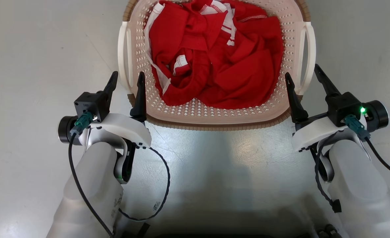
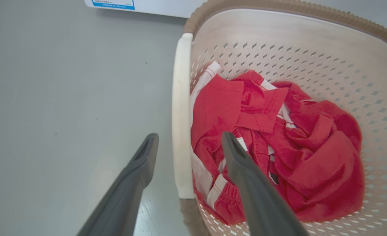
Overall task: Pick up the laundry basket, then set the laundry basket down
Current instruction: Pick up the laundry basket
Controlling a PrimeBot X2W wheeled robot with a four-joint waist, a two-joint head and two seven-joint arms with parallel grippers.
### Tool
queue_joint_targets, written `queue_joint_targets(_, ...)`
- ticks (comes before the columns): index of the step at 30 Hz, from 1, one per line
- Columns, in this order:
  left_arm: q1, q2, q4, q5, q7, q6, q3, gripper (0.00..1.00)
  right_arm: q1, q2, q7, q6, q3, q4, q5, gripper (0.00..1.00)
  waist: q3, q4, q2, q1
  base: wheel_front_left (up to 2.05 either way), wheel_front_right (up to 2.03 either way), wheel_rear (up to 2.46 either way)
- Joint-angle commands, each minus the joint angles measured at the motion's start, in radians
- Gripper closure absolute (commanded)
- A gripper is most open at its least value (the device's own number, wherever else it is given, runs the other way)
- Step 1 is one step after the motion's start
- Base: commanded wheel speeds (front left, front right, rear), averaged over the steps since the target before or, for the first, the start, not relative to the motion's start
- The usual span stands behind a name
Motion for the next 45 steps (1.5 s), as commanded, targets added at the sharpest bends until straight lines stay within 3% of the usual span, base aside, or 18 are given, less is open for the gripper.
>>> queue_joint_targets(1, 0.012, 0.025, -0.002, -0.011, -0.005, -0.002, 0.019, 0.0, 0.033, 0.012, -0.013, 0.003, 0.023, -0.009, 0.01, 0.0, 0.005, 0.0, 0.0, 0.0, 0.0, 0.0, 0.0)
queue_joint_targets(18, -0.021, 0.025, 0.065, -0.02, -0.005, -0.024, -0.001, 0.0, 0.033, 0.012, -0.013, 0.003, 0.063, -0.002, 0.061, 0.0, 0.044, -0.01, 0.0, 0.0, 0.0, 0.0, 0.0)
queue_joint_targets(45, -0.026, 0.025, 0.059, -0.023, -0.005, -0.022, -0.008, 0.0, 0.037, 0.012, -0.013, 0.003, 0.064, 0.005, 0.077, 0.0, 0.054, -0.005, 0.0, 0.0, 0.0, 0.0, 0.0)
